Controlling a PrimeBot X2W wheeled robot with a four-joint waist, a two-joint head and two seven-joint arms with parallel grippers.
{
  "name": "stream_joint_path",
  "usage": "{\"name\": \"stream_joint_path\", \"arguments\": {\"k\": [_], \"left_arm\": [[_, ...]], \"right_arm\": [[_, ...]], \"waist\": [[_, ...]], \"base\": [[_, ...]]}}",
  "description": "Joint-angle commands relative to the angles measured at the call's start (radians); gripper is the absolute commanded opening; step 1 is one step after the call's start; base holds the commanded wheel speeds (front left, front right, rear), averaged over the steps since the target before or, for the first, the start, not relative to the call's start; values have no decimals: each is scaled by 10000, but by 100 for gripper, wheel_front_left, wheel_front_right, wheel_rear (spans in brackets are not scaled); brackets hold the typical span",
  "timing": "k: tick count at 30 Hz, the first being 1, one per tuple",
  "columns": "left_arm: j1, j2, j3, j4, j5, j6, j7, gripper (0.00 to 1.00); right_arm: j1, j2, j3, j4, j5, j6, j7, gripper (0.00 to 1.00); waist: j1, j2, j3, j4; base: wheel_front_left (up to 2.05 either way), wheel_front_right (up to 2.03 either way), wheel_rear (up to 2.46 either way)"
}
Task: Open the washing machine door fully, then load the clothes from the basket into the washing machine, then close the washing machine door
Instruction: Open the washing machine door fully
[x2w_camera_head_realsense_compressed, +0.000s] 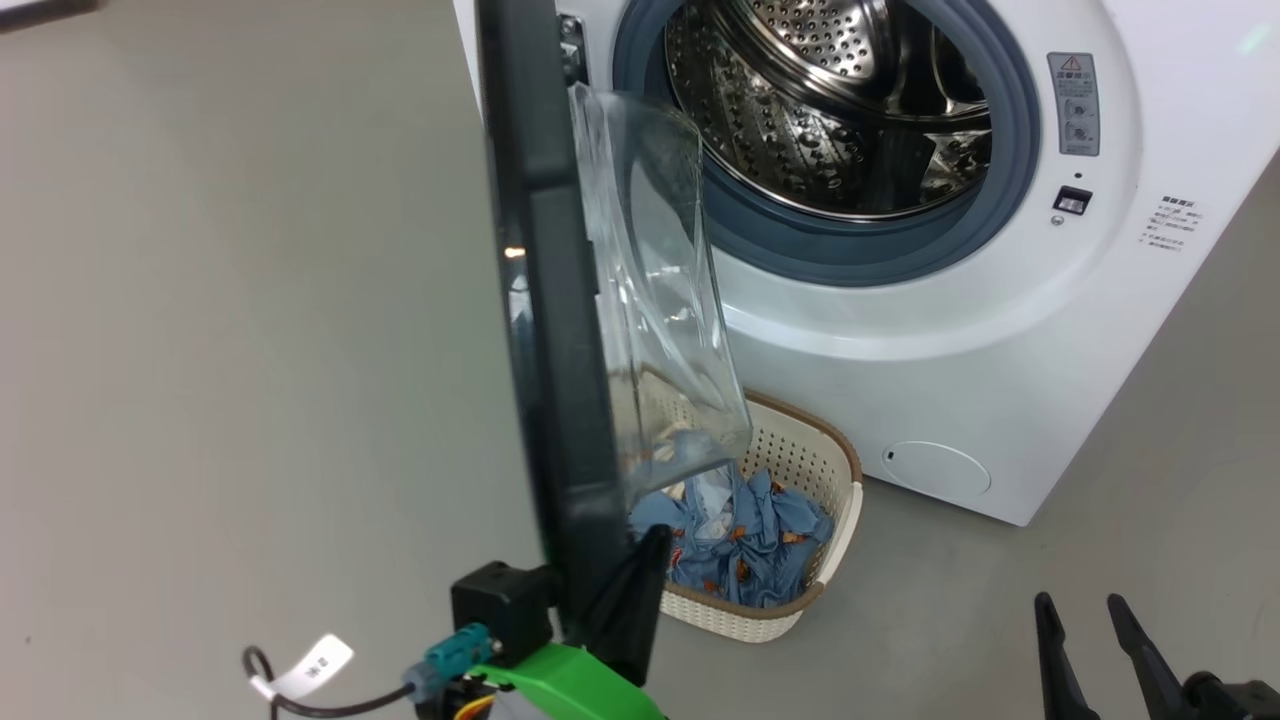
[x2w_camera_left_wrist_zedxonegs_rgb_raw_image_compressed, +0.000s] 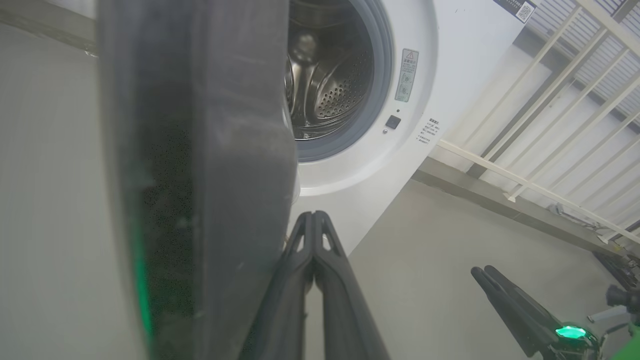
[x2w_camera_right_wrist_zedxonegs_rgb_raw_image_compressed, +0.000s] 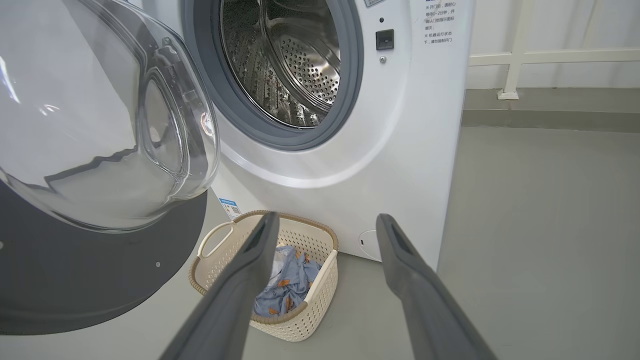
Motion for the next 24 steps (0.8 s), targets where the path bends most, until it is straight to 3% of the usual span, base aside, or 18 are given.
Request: {"name": "stream_joint_path", "arguments": {"k": [1,14,24], "left_arm": [[-470,252,651,-221,146,237,-104,0],[-186,904,2318,-129,42,1024,-941,0],[-646,1158,4132,1467,-526,1330,-1847,0]], "right_arm": [[-464,-133,326,-176,71,16,-120,100],[-911,-218,777,101,-134,16,-120,100],[-696,-427,734,105,-93,16,-120,100]], "waist": [[0,0,59,48],[0,0,251,200],[0,0,297,235]], "base": [[0,0,0],[0,0,0],[0,0,0]]}}
